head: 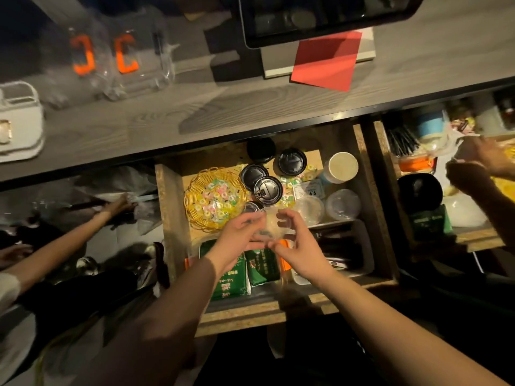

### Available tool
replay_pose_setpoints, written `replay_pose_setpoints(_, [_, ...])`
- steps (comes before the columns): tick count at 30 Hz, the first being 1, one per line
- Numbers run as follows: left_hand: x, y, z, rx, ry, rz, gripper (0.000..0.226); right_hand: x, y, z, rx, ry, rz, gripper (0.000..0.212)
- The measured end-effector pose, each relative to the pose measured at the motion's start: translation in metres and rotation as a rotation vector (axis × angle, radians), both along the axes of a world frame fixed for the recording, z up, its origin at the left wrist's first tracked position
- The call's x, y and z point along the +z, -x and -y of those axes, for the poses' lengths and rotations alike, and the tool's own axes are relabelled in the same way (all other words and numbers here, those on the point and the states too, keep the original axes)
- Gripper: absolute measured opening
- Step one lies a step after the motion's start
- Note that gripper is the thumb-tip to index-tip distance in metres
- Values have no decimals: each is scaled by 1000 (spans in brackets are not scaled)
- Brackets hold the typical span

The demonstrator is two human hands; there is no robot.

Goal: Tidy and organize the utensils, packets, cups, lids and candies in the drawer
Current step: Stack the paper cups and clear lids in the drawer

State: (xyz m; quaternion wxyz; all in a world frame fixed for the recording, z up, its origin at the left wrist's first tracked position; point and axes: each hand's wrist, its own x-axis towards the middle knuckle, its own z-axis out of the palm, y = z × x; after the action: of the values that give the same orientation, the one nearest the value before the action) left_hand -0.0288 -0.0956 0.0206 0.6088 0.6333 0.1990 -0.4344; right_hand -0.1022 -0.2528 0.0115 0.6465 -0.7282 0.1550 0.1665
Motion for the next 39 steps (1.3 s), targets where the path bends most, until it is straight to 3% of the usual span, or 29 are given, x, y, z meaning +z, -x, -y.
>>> replay_pose_setpoints(4, [-18,0,7,-53,-238,230,31,-2,-8,1,-78,31,-94,63])
replay_pose_setpoints(8, [-37,-7,26,-292,-379,420,28,-21,-23,6,-132,249,-146,31])
replay_pose_setpoints(11, [-50,-18,38,-376,-334,361,37,-41,-35,13,-107,352,-151,28])
replay_pose_setpoints(14, [-64,-28,40,-511,-427,444,39,-56,-45,21,-36,353,-201,36])
replay_pose_setpoints(20, [-85,-36,41,-537,-577,573,10,-90,-54,39,172,550,-172,28])
replay_pose_setpoints(23, [-94,-39,44,-564,-645,583,17,-103,-56,42,264,654,-208,25])
replay_pose_setpoints(27, [-104,-42,49,-556,-678,601,7,-106,-61,43,200,736,-163,30])
replay_pose_setpoints(32, [-119,-49,47,-761,-757,545,11,-115,-62,39,375,828,-237,29])
replay_pose_setpoints(39, [-127,-51,51,-887,-814,576,26,-123,-70,35,367,816,-311,27])
